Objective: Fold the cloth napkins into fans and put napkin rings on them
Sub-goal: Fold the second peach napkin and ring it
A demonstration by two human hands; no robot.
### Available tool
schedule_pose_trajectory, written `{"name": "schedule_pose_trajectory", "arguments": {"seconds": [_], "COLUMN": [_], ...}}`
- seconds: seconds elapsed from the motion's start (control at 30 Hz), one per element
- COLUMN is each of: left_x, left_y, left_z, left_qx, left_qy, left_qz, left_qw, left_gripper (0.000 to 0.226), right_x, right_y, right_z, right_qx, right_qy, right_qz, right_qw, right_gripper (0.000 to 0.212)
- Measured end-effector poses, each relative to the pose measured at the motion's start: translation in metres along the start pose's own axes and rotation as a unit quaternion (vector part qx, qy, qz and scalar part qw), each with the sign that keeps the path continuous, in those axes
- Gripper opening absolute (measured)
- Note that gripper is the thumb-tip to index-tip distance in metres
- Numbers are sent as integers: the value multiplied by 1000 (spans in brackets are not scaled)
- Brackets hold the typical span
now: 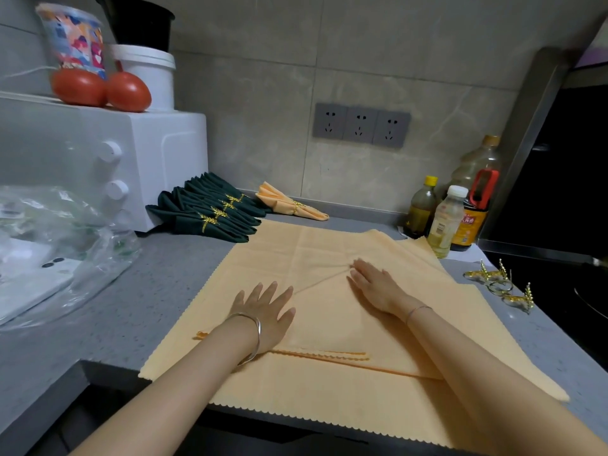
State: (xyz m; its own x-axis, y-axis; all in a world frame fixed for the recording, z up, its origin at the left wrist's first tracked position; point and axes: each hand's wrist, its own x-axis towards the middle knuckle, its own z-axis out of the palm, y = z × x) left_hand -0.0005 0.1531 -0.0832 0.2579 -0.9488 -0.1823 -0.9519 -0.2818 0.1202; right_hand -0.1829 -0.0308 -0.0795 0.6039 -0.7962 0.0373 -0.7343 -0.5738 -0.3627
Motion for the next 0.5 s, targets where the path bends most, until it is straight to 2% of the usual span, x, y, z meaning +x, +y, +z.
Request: {"name": "schedule_pose_trajectory", "arguments": {"seconds": [0.07, 0.23, 0.5], "left_x": [6, 32, 40], "left_y": [10, 47, 82], "left_z": [-4, 0, 11], "left_qx": [-4, -6, -11], "left_qy": [-1, 33, 53], "left_qz": [8, 54, 16], "left_qw": [1000, 998, 998], "left_gripper": [58, 67, 72], "right_x": [0, 3, 12], "right_y": [13, 48, 67], "right_z": [-12, -30, -42], "right_qx": [9, -45, -79], "right_qy": [29, 7, 25], "right_qz": [21, 71, 81], "right_qw": [999, 996, 993], "right_gripper": [50, 56, 72]}}
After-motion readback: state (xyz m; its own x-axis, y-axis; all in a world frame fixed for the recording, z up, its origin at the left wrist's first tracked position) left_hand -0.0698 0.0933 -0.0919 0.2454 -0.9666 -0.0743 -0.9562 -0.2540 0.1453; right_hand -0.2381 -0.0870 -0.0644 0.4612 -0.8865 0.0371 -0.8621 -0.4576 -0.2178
